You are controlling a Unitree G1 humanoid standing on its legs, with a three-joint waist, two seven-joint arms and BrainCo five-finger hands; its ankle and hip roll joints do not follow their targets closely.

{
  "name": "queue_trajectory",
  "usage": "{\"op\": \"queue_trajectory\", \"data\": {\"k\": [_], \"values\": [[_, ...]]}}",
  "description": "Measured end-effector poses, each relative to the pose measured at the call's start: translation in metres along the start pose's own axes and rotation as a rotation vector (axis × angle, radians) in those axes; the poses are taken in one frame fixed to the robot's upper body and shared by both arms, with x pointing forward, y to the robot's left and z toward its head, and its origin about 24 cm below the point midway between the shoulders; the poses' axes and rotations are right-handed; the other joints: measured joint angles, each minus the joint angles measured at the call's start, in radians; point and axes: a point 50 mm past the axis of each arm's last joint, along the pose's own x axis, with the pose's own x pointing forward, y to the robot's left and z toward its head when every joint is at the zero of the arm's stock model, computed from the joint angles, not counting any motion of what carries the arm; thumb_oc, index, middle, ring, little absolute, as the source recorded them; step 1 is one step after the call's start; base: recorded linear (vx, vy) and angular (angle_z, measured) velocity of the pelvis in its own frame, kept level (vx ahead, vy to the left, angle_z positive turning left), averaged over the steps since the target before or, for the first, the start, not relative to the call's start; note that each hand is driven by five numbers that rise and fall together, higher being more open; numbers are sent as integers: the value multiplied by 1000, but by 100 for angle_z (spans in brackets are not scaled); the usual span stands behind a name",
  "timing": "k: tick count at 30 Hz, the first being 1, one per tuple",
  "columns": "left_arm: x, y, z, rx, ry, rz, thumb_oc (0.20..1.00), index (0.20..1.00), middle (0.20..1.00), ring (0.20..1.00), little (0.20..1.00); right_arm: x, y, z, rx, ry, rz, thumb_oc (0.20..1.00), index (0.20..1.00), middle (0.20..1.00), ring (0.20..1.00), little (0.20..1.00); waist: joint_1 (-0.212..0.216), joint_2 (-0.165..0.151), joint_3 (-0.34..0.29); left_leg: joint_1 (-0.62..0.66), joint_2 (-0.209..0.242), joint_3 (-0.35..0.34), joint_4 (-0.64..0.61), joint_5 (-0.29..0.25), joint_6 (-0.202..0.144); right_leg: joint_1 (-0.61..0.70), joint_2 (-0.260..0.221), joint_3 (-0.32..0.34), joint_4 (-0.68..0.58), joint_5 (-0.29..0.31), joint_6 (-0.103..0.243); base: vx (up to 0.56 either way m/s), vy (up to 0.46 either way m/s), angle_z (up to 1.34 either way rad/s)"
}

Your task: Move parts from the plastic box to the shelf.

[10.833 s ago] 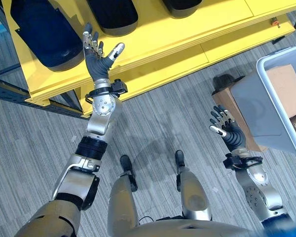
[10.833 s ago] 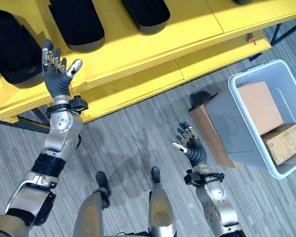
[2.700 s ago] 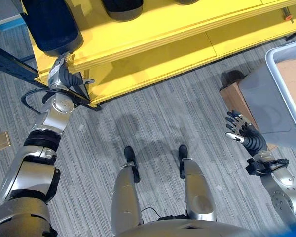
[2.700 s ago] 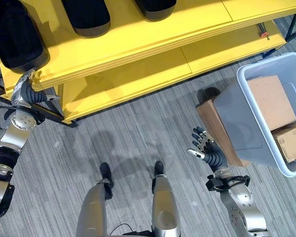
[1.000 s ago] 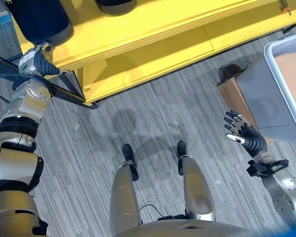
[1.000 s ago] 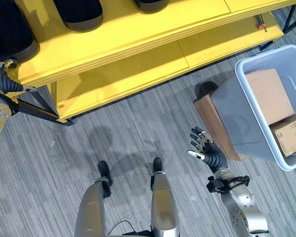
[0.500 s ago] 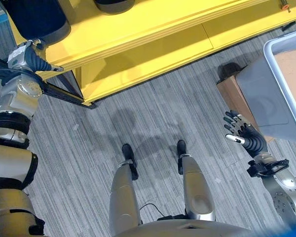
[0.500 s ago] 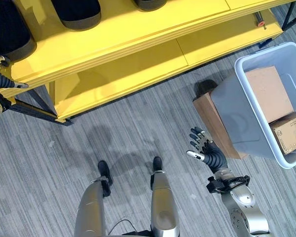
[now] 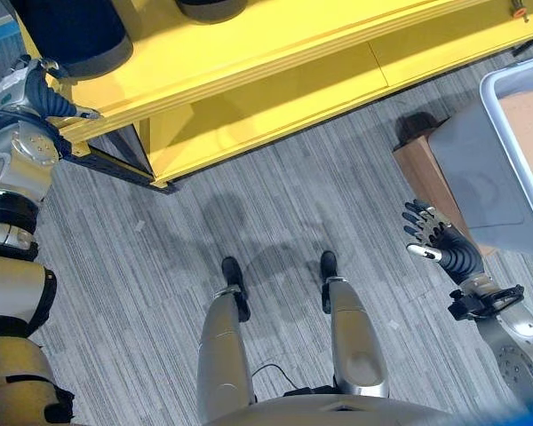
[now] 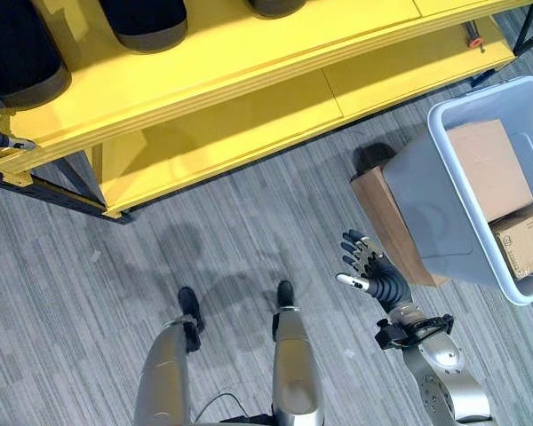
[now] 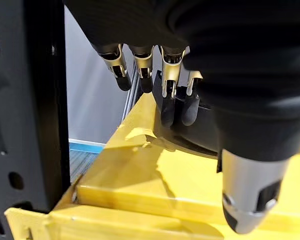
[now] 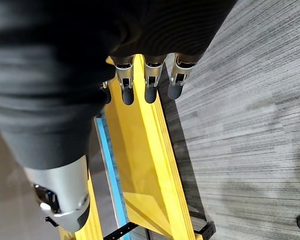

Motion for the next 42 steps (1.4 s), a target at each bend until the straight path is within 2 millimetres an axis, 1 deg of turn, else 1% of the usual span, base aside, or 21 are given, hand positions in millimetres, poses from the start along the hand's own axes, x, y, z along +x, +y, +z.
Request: {"op": "queue_trajectory", "data": {"k": [1, 2, 4, 11, 14, 16, 17, 18, 20, 22, 23, 25, 27, 30, 31, 32, 36, 37, 38, 41, 42], "values": [[0, 1, -1, 2, 1, 1, 1000, 1000, 1000, 1000, 1000, 0, 0, 0, 0, 2, 0, 1000, 1000, 1000, 1000, 1000, 2, 0, 0, 0, 1, 0, 2, -8, -3, 0, 0, 0, 0, -8, -7, 0, 0, 0], [0, 2, -1, 6, 3, 2, 1000, 1000, 1000, 1000, 1000, -1, 0, 0, 1, 3, 0, 1000, 1000, 1000, 1000, 1000, 2, 1, 0, -4, 0, 0, 10, -4, 2, -3, 1, 2, 7, -2, 3, -82, 9, -1], [2, 7, 0, 9, -4, 12, 1000, 1000, 1000, 1000, 1000, 0, 0, 0, 0, 2, 3, 1000, 1000, 1000, 1000, 1000, 3, 2, -1, -18, -2, -1, 17, -6, 2, -18, -2, 1, 18, -6, 3, 0, 0, 0], [2, 7, 3, 34, -19, 2, 1000, 1000, 1000, 1000, 1000, 0, 1, -1, 1, 8, 12, 1000, 1000, 1000, 1000, 1000, 6, 3, -1, -19, -2, -4, 27, -8, 4, -18, -3, 1, 32, -8, 4, 0, -13, 0], [-2, 1, -3, 101, -34, -53, 1000, 1000, 1000, 1000, 1000, -1, 1, 0, -2, 11, 21, 1000, 1000, 1000, 1000, 1000, 10, 9, -2, 43, -4, -2, 11, -7, 4, 36, -7, 0, 29, -17, 2, 7, -54, 0], [-6, -5, -8, 134, -45, -80, 1000, 1000, 1000, 1000, 1000, -1, 0, 0, -16, 19, 25, 1000, 1000, 1000, 1000, 1000, 12, 29, -9, 54, -4, -6, 7, -8, 1, 48, -7, -2, 31, -23, -3, 18, -67, 2], [-13, -13, -14, 147, -61, -119, 1000, 1000, 1000, 1000, 1000, -2, -3, 3, -39, 26, 28, 1000, 1000, 1000, 1000, 1000, 11, 40, -10, 80, -6, 0, -8, -7, -1, 65, -8, 0, 28, -23, -2, 31, -65, 0], [-21, -27, -23, 167, -56, -185, 1000, 1000, 1000, 1000, 1000, -2, -4, 3, -41, 26, 26, 1000, 1000, 1000, 1000, 1000, 10, 55, -14, 128, -5, -1, -28, -3, -7, 109, -6, -2, 19, -28, -4, 32, -80, -1], [-22, -29, -26, 189, -48, -202, 1000, 1000, 1000, 1000, 1000, -3, -6, 4, -49, 25, 19, 1000, 1000, 1000, 1000, 1000, 12, 83, -29, 152, 0, -8, -52, 8, -17, 129, 2, -13, 16, -33, -11, 28, -74, 6], [-27, -38, -31, 195, -42, -230, 1000, 1000, 1000, 1000, 1000, -2, -6, 4, -63, 27, 20, 1000, 1000, 1000, 1000, 1000, 13, 111, -48, 197, 0, -12, -87, 19, -23, 171, 8, -29, -1, -34, -13, 44, -76, 9], [-30, -43, -31, 194, -45, -250, 1000, 1000, 1000, 1000, 1000, -3, -6, 4, -62, 28, 17, 1000, 1000, 1000, 1000, 1000, 14, 118, -56, 237, -2, -12, -122, 31, -27, 206, 7, -36, -20, -34, -13, 43, -68, 8], [-38, -57, -32, 179, -59, -289, 1000, 1000, 1000, 1000, 1000, -7, -7, 0, -54, 44, 6, 1000, 1000, 1000, 1000, 1000, 24, 140, -121, 274, -3, -15, -176, 48, -35, 234, 7, -48, -46, -37, -18, 32, -66, 8], [-45, -58, -29, 145, -92, -279, 1000, 1000, 1000, 1000, 1000, -13, -9, -3, -52, 62, -12, 1000, 1000, 1000, 1000, 1000, 34, 148, -145, 300, -4, -22, -211, 64, -41, 257, 13, -58, -63, -37, -18, 29, -36, 11], [-56, -58, -24, 97, -149, -252, 1000, 1000, 1000, 1000, 1000, -18, -10, -8, -44, 83, -21, 1000, 1000, 1000, 1000, 1000, 43, 148, -160, 318, -7, -28, -234, 72, -45, 272, 17, -60, -71, -38, -22, 39, -31, 7], [-63, -58, -27, 78, -150, -245, 1000, 1000, 1000, 1000, 1000, -18, -10, -9, -43, 83, -21, 1000, 1000, 1000, 1000, 1000, 52, 148, -161, 320, -7, -29, -237, 72, -45, 274, 19, -66, -73, -39, -22, 0, 0, 0], [-75, -57, -27, 41, -189, -227, 1000, 1000, 1000, 1000, 1000, -19, -11, -8, -40, 78, -28, 1000, 1000, 1000, 1000, 1000, 48, 141, -161, 328, -6, -25, -242, 72, -45, 279, 18, -61, -76, -38, -22, 41, -32, 0], [-99, -73, -31, -28, -201, -251, 1000, 1000, 1000, 1000, 1000, -27, -16, -14, -30, 98, -64, 1000, 1000, 1000, 1000, 1000, 63, 120, -172, 371, -8, -21, -273, 75, -43, 312, 11, -64, -103, -39, -20, 65, -25, 0], [-108, -83, -26, -158, -178, -241, 1000, 1000, 1000, 1000, 1000, -29, -17, -14, -21, 91, -81, 1000, 1000, 1000, 1000, 1000, 65, 110, -178, 393, -9, -16, -289, 77, -43, 334, 9, -63, -118, -37, -18, 69, -16, -3], [-111, -90, -20, -222, -183, -247, 1000, 1000, 1000, 1000, 1000, -29, -17, -14, -18, 87, -84, 1000, 1000, 1000, 1000, 1000, 66, 106, -186, 397, -9, -14, -293, 77, -43, 338, 9, -60, -125, -36, -16, 54, -9, -5], [-113, -93, -12, -313, -201, -249, 1000, 1000, 1000, 1000, 1000, -28, -17, -12, -19, 77, -80, 1000, 1000, 1000, 1000, 1000, 59, 96, -192, 398, -9, -7, -302, 80, -43, 333, 9, -58, -132, -32, -16, 41, -4, -8], [-114, -97, -6, -425, -189, -244, 1000, 1000, 1000, 1000, 1000, -29, -18, -13, -14, 76, -90, 1000, 1000, 1000, 1000, 1000, 50, 95, -193, 400, -10, -3, -302, 80, -43, 337, 10, -57, -139, -27, -13, 42, -8, -8]]}}
